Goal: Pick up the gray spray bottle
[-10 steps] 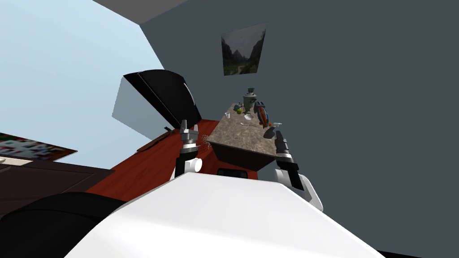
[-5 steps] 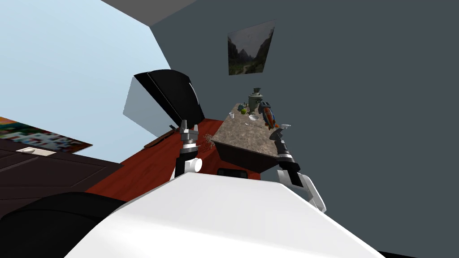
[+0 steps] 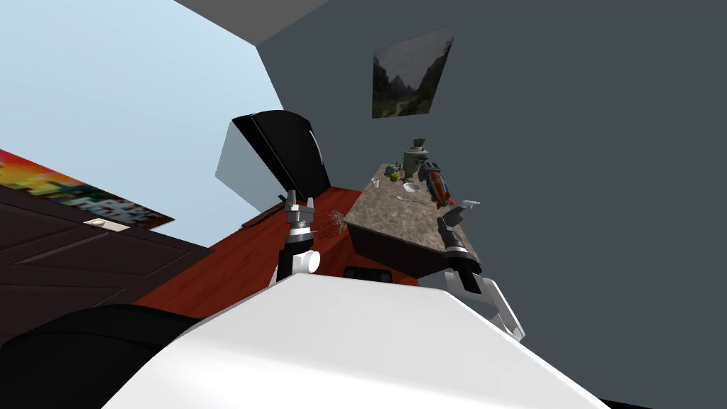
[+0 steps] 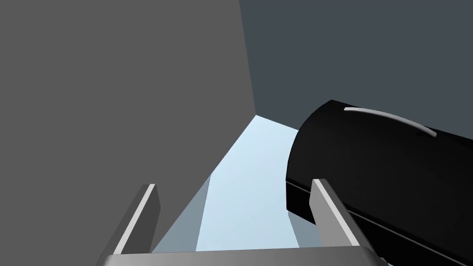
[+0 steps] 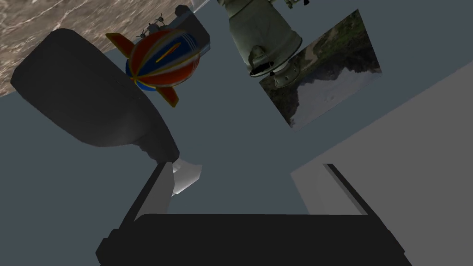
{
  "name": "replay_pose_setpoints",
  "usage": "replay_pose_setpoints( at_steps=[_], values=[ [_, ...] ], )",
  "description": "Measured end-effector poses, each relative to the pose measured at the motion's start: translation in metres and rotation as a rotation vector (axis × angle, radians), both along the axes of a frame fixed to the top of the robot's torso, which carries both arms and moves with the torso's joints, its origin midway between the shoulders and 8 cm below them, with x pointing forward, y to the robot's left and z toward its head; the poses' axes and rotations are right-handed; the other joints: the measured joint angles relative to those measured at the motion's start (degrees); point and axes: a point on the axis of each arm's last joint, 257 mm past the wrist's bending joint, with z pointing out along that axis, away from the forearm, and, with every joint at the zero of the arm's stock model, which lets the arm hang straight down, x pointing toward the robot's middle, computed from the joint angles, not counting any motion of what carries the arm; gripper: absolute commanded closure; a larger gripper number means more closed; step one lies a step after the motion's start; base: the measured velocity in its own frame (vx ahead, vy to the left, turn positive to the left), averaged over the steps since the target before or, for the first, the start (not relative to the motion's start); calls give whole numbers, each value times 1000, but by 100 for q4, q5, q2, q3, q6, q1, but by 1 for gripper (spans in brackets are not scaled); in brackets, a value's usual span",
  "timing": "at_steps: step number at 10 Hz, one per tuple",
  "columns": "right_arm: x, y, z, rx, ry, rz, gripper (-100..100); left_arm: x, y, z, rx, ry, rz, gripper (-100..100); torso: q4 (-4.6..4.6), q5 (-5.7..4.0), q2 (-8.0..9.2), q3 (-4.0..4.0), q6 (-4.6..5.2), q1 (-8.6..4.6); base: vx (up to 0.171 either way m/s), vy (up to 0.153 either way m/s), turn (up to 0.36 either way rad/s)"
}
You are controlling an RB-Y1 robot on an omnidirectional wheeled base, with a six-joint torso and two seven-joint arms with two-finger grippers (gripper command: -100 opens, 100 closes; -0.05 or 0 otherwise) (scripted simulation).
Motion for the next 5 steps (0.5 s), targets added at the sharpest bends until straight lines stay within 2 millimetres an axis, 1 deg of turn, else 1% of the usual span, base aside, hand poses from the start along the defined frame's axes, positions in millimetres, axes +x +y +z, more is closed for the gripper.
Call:
replay_pose_setpoints(
  at_steps=[1,2,3,4,5],
  values=[
    [0,-10,-8,-33,32,-24,-100,0,0,0,0,0,0,0,0,-1,0,0,-3,0,-7,90,200],
    [0,-30,-21,-70,75,-58,-100,0,0,0,0,0,0,0,0,0,-1,-1,-3,6,2,65,63],
    [-2,-38,-25,-92,98,-74,-100,0,0,0,0,0,0,0,0,0,-2,-1,0,2,-2,61,114],
    [-2,-50,-30,-125,128,-99,-100,0,0,0,0,0,0,0,0,-1,-2,-1,-2,-1,-22,73,255],
    [-6,-68,-41,-157,171,-137,-100,0,0,0,0,0,0,0,0,-1,3,1,-4,2,-20,88,241]
  ],
)
